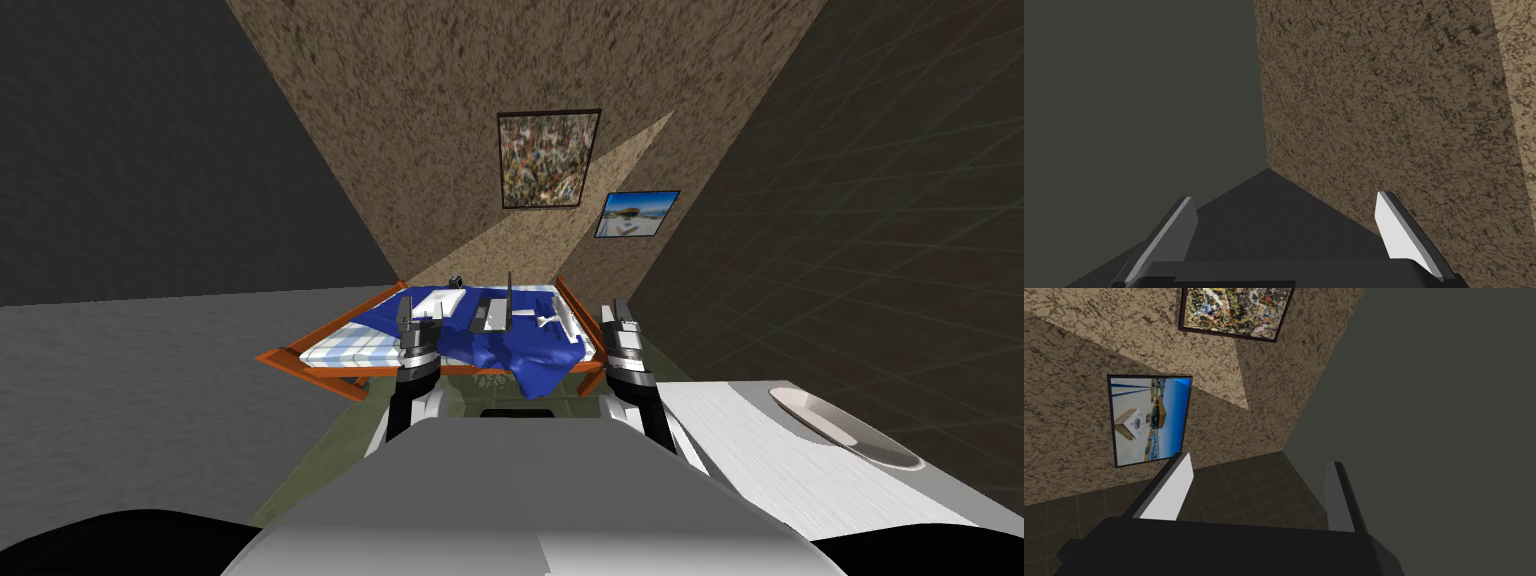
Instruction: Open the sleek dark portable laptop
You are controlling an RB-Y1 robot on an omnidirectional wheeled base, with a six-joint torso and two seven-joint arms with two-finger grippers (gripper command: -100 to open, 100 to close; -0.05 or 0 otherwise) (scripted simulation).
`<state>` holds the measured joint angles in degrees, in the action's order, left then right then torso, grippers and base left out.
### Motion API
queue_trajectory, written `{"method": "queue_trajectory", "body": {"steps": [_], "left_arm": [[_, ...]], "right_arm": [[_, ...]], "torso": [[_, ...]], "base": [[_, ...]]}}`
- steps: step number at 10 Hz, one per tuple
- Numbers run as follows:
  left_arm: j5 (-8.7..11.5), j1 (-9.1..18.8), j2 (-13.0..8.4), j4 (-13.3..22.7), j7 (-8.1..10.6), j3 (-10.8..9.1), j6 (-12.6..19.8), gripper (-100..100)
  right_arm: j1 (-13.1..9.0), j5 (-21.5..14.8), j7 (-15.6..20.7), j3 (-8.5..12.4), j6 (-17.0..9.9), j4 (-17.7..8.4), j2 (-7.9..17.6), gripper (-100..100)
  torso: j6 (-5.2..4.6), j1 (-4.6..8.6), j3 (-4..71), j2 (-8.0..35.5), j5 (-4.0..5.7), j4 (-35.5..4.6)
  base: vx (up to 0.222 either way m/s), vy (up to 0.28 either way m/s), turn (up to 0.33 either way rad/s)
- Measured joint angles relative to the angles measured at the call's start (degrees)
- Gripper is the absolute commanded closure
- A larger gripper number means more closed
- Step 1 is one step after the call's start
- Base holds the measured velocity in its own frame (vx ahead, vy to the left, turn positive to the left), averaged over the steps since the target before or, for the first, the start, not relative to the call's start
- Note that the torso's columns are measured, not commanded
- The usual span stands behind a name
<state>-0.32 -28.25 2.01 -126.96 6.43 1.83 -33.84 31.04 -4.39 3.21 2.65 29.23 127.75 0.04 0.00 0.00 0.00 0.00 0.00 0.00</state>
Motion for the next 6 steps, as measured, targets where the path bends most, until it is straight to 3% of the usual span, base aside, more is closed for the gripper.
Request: {"method": "queue_trajectory", "body": {"steps": [2, 6], "left_arm": [[0.0, 0.0, 0.0, 0.0, 0.0, 0.0, 0.0, 0], [0.0, 0.0, 0.0, -0.01, 0.0, 0.0, 0.0, 0]], "right_arm": [[0.0, 0.0, 0.0, 0.0, 0.0, 0.0, 0.0, 0], [0.0, 0.0, 0.0, 0.0, 0.0, 0.01, 0.0, 0]], "torso": [[0.0, 0.0, 12.0, 5.97, 0.0, -6.0], [0.0, 0.0, 45.36, 22.69, 0.0, -22.68]], "base": [[0.0, 0.0, 0.0], [0.0, 0.0, 0.0]]}}
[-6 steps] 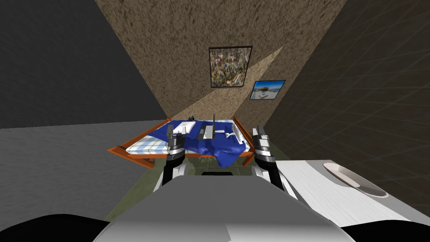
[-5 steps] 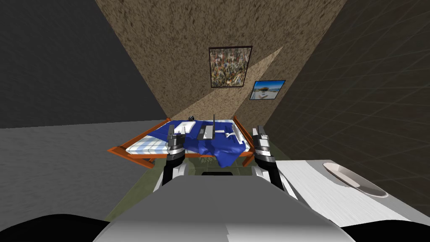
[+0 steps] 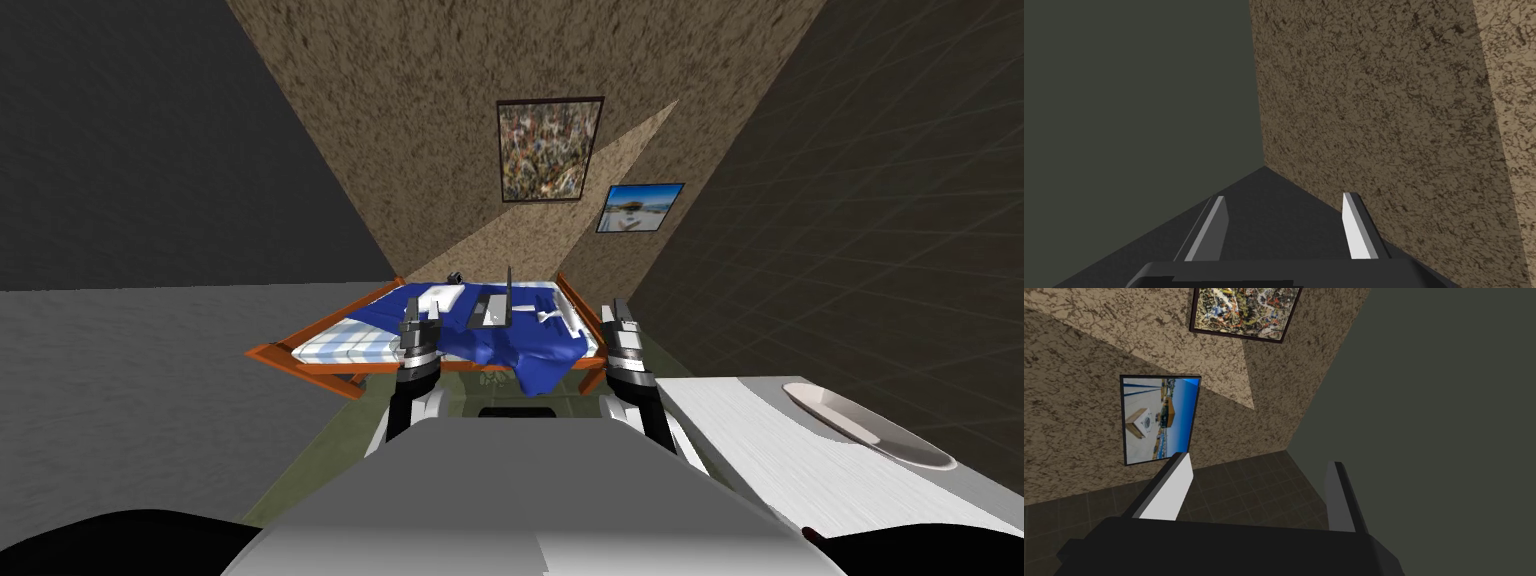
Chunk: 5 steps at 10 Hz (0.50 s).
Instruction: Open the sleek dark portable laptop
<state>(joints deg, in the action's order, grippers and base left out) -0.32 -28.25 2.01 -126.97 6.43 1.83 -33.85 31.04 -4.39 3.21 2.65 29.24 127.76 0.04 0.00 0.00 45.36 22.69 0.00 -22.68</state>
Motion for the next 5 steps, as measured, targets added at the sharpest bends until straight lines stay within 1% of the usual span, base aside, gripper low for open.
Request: {"method": "queue_trajectory", "body": {"steps": [3, 4, 5], "left_arm": [[0.0, 0.0, 0.0, 0.0, 0.0, 0.0, 0.0, 0], [0.0, 0.0, 0.0, 0.0, 0.0, 0.0, 0.0, -100], [-0.23, 0.37, -1.07, 0.24, 0.04, 0.3, 0.45, -100]], "right_arm": [[0.0, 0.0, 0.0, 0.0, 0.0, 0.0, 0.0, 0], [0.0, 0.0, 0.0, 0.0, 0.0, 0.0, 0.0, 0], [-0.01, 0.0, 0.0, 0.0, 0.0, -0.02, 0.0, 0]], "torso": [[0.0, 0.0, 25.37, 12.7, 0.0, -12.69], [0.0, 0.0, 33.83, 16.93, 0.0, -16.92], [-0.01, -0.08, 37.69, 19.01, -0.02, -18.84]], "base": [[0.0, 0.0, 0.0], [-0.051, 0.021, -0.033], [-0.107, 0.064, -0.07]]}}
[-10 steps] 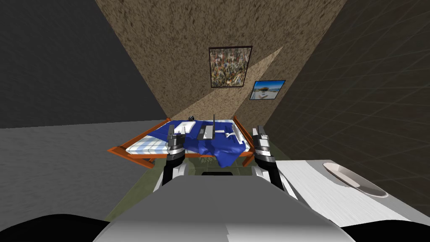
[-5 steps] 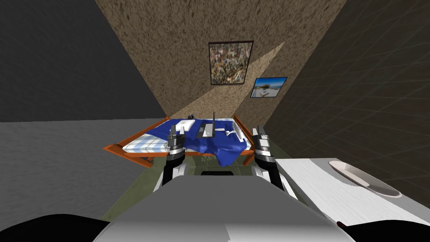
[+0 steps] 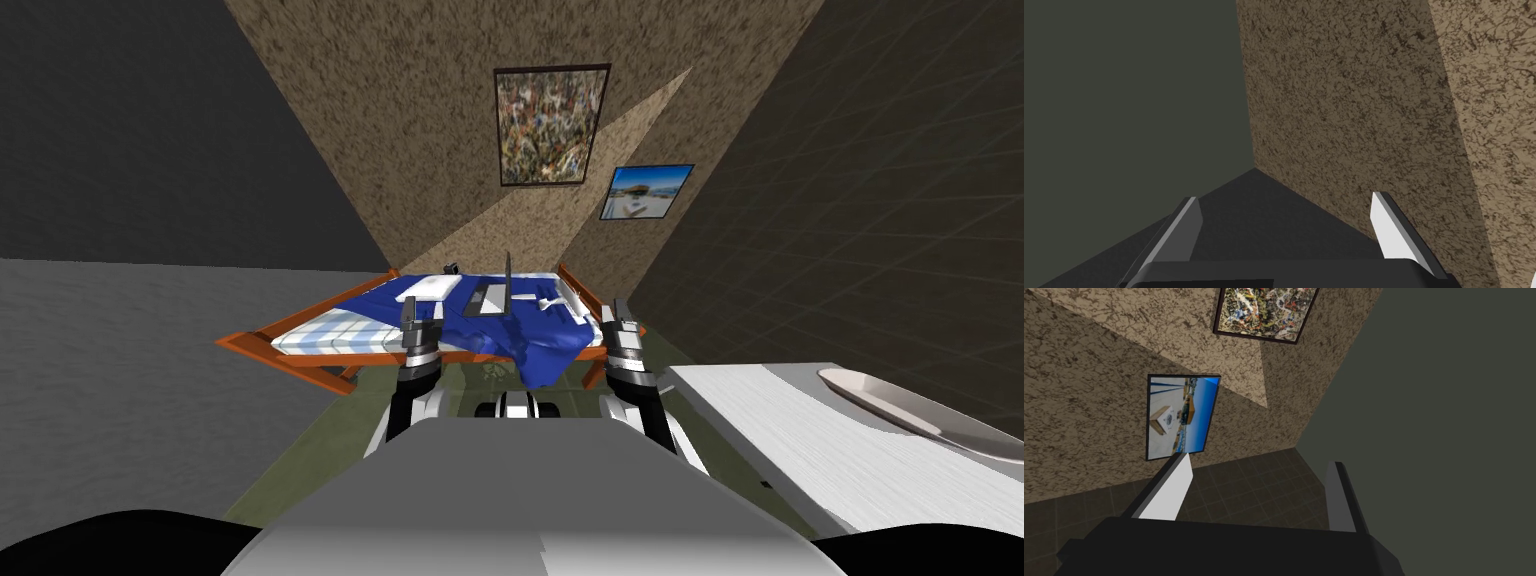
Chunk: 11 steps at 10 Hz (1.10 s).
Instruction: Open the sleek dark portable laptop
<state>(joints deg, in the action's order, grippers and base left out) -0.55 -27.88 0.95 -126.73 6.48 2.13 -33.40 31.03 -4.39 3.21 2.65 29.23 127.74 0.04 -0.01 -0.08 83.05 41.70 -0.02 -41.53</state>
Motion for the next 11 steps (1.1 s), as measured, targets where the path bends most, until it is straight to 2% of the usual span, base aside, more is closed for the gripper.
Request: {"method": "queue_trajectory", "body": {"steps": [3, 6, 8, 9, 11], "left_arm": [[-1.1, 3.32, -4.88, 2.99, 0.65, 0.98, 2.82, -100], [-2.95, 7.63, -10.22, 6.31, 1.94, 2.73, 8.09, -100], [-3.89, 10.87, -11.97, 9.51, 2.46, 3.52, 10.47, -100], [-4.49, 12.73, -13.76, 11.21, 3.15, 3.92, 12.15, -100], [-5.7, 15.26, -15.1, 13.64, 3.55, 5.15, 14.71, -100]], "right_arm": [[-0.01, 0.0, 0.0, 0.0, -0.01, -0.01, 0.01, 0], [-0.02, 0.0, 0.0, 0.0, -0.01, -0.01, 0.01, 0], [0.0, 0.0, 0.0, 0.0, -0.01, -0.01, 0.01, 0], [-0.01, 0.0, 0.0, 0.01, -0.01, -0.01, 0.01, 0], [0.0, 0.0, 0.0, 0.01, -0.01, -0.01, 0.01, 0]], "torso": [[0.01, 0.0, 1.4, 0.73, 0.0, -0.79], [0.02, 0.15, 1.5, 0.61, 0.04, -0.77], [0.0, 0.08, 1.64, 0.4, 0.02, -0.7], [0.0, -0.03, 1.57, 0.51, -0.01, -0.74], [0.0, 0.15, 1.53, 0.57, 0.04, -0.75]], "base": [[-0.154, 0.095, -0.108], [-0.164, 0.092, -0.128], [-0.121, 0.105, -0.169], [-0.096, 0.103, -0.077], [-0.091, 0.069, -0.095]]}}
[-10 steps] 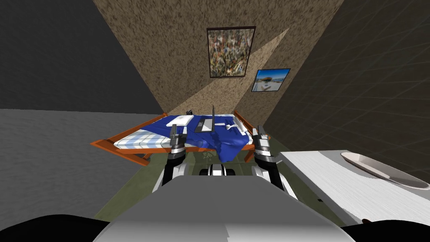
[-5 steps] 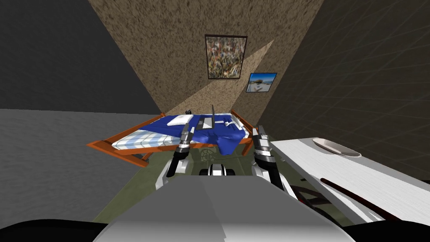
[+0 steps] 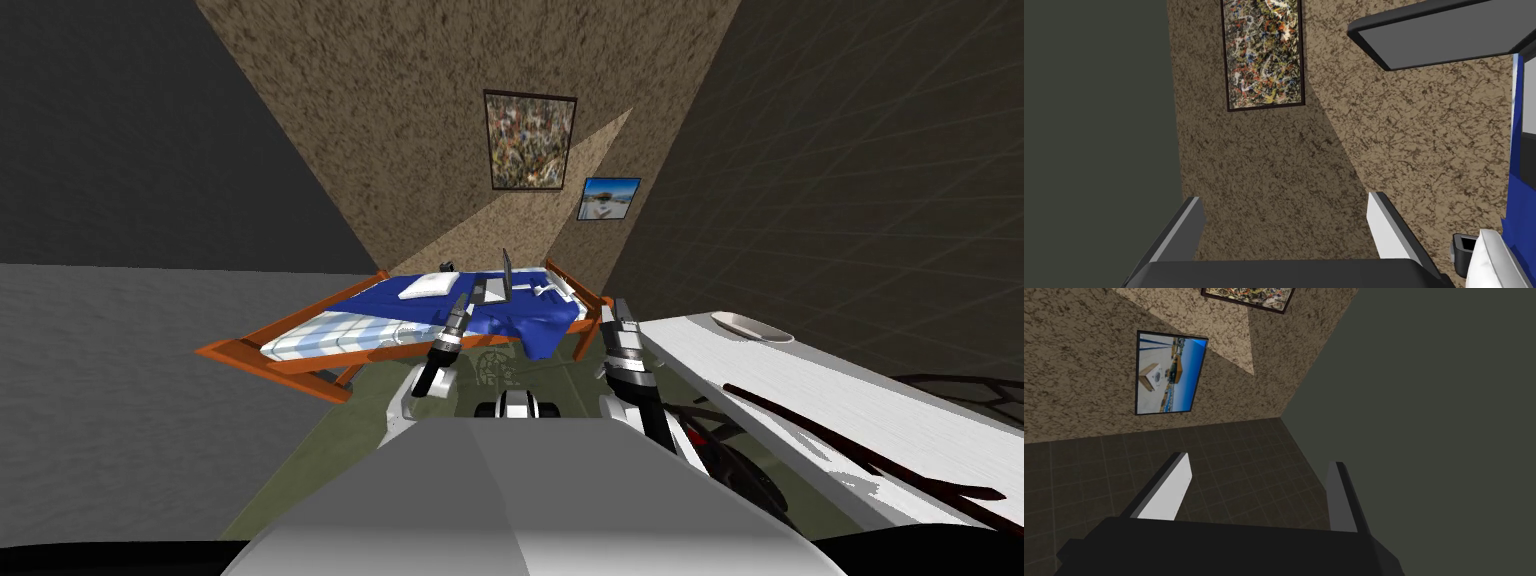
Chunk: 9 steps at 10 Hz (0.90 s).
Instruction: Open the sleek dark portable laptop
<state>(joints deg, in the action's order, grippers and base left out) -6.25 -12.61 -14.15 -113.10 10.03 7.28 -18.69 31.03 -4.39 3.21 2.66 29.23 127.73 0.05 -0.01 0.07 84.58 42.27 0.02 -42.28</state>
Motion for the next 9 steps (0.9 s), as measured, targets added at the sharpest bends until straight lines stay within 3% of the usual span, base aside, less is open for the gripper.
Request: {"method": "queue_trajectory", "body": {"steps": [9], "left_arm": [[-4.23, 12.96, -6.09, 11.8, 3.18, 3.15, 12.83, -100]], "right_arm": [[0.01, 0.0, 0.0, 0.0, 0.0, 0.0, 0.0, 0]], "torso": [[0.03, -0.03, 0.03, -0.05, -0.01, 0.01]], "base": [[-0.088, 0.048, -0.132]]}}
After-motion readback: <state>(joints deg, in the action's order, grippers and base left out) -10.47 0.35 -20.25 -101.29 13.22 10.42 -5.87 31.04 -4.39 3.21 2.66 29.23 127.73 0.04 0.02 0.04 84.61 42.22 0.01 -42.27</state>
